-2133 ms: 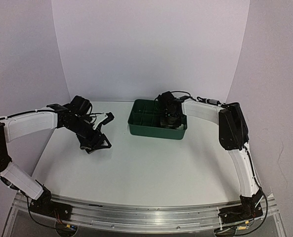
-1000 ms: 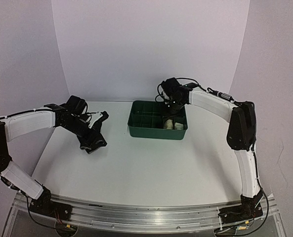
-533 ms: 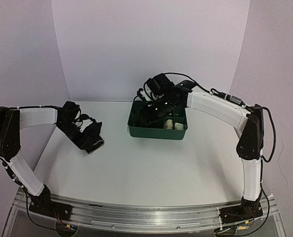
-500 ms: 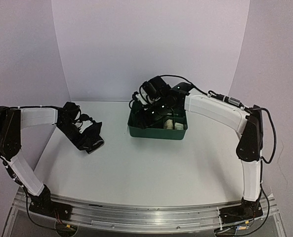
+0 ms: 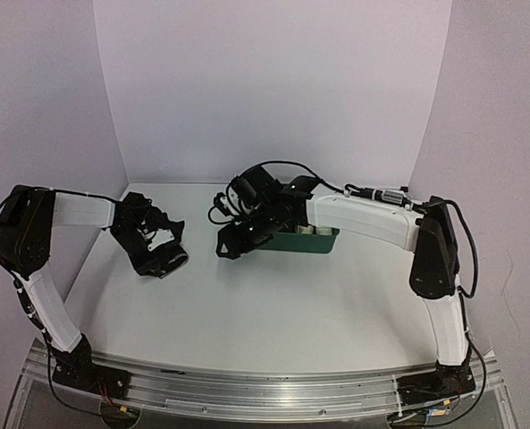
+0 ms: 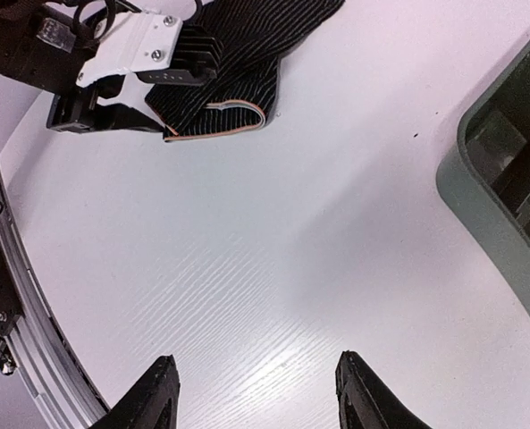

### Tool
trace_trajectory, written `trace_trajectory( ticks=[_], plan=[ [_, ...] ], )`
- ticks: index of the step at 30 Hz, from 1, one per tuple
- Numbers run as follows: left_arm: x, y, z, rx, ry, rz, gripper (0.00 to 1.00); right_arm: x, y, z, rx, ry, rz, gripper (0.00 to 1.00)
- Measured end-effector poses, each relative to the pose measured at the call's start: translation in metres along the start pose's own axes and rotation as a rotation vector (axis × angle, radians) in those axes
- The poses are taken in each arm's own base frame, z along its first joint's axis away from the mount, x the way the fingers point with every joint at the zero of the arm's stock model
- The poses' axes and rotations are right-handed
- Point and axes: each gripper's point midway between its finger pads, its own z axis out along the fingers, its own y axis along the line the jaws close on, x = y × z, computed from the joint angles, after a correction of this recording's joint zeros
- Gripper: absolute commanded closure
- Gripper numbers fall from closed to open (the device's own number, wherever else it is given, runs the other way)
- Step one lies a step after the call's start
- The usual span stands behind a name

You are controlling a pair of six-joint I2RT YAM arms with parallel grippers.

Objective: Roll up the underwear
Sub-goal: Pick up the underwear from the center of the board.

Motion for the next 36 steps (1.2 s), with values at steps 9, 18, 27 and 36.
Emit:
trace_trajectory(
  ticks=[9,18,27,36],
  plan=[
    [-0.004,0.004,0.003,-0.008,-0.011,0.027,1.0,0.009,0.0,0.019,-0.02,0.021,0.06,0.44],
    [-0.041,0.008,-0.032,0.033,-0.131,-0.044,1.0,0.01,-0.001,0.032,-0.03,0.015,0.088,0.44],
    [-0.144,0.004,-0.181,0.185,-0.547,-0.157,1.0,0.018,-0.003,0.04,-0.036,0.015,0.067,0.41],
    [-0.179,-0.012,-0.329,0.205,-0.865,-0.177,1.0,-0.006,0.024,-0.037,-0.093,-0.156,-0.151,0.14]
  ],
)
